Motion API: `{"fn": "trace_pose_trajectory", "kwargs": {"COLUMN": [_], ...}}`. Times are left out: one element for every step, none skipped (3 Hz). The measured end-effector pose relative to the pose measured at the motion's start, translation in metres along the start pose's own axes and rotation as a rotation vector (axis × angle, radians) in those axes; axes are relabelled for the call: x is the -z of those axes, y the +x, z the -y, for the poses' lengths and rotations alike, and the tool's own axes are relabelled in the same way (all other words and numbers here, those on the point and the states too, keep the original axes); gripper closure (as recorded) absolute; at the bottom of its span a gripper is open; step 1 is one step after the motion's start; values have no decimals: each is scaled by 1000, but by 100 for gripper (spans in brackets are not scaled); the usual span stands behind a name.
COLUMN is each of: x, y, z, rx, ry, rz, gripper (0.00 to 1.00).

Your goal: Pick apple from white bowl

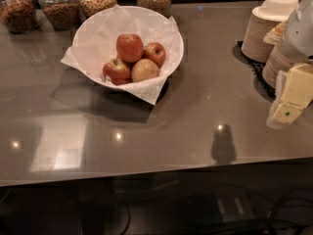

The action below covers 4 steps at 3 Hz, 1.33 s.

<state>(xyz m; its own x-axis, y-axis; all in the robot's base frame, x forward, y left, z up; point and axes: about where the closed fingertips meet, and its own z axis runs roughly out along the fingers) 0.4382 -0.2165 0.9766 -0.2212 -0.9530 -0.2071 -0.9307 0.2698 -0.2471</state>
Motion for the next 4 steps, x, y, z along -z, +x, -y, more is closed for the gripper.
{"fn": "trace_pose_trajectory", "kwargs": {"x": [0, -4, -22, -36], "y": [0, -7, -33, -62], "z": [0, 4, 18, 34], "rx": [0, -13, -34, -53], "ry": [0, 8, 10, 18], "rz": [1, 36, 154, 277], "gripper": [0, 0, 0, 0]}}
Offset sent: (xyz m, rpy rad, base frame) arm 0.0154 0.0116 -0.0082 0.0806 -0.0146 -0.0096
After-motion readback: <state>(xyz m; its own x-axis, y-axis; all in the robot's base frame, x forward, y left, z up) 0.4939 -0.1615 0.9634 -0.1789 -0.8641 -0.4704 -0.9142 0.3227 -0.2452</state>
